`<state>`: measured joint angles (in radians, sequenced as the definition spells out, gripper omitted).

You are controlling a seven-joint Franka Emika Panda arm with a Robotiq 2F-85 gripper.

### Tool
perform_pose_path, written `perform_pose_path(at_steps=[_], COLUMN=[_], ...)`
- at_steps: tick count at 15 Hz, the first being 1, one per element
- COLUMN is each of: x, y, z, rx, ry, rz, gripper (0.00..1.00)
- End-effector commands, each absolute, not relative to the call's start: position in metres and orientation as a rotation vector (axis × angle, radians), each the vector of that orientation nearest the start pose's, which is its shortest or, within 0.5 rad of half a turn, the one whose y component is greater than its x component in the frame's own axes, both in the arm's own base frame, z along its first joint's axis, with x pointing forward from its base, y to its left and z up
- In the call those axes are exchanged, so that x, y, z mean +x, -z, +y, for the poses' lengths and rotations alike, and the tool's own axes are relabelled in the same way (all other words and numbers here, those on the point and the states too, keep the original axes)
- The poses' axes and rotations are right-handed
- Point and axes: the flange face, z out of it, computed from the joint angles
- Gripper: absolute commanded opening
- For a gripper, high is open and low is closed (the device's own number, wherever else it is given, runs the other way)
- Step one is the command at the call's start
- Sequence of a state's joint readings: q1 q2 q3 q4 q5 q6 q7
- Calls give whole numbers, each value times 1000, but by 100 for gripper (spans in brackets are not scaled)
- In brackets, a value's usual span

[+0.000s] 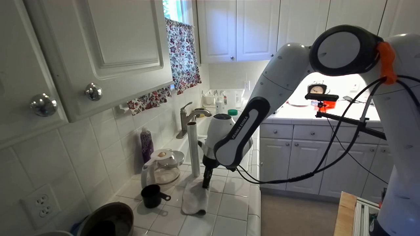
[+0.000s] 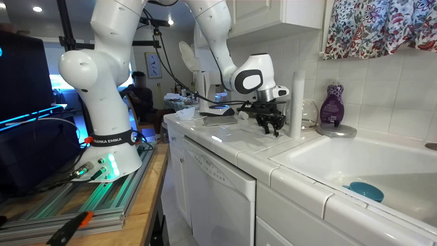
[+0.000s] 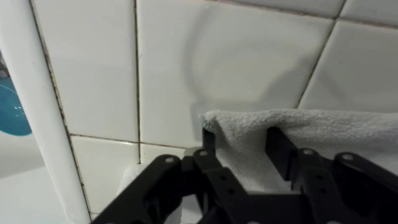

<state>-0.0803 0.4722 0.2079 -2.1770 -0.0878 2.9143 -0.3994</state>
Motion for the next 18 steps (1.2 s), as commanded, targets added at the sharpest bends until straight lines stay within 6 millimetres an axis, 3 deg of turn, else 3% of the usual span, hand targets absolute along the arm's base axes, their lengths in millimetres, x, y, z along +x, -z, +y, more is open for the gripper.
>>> perform_pose_path(at_steps=[1, 3, 4, 8, 11, 18], x=[579, 579, 577, 557, 543, 535], y=[-196, -198, -198, -208, -221, -270], z=[71, 71, 72, 74, 75, 71], rx=[-2933, -2916, -2906, -2906, -2939, -3004], ry=[460, 446, 430, 422, 458, 495], rz=[-776, -733, -710, -684, -758, -1023], gripper=[17, 3, 0, 2, 2, 2])
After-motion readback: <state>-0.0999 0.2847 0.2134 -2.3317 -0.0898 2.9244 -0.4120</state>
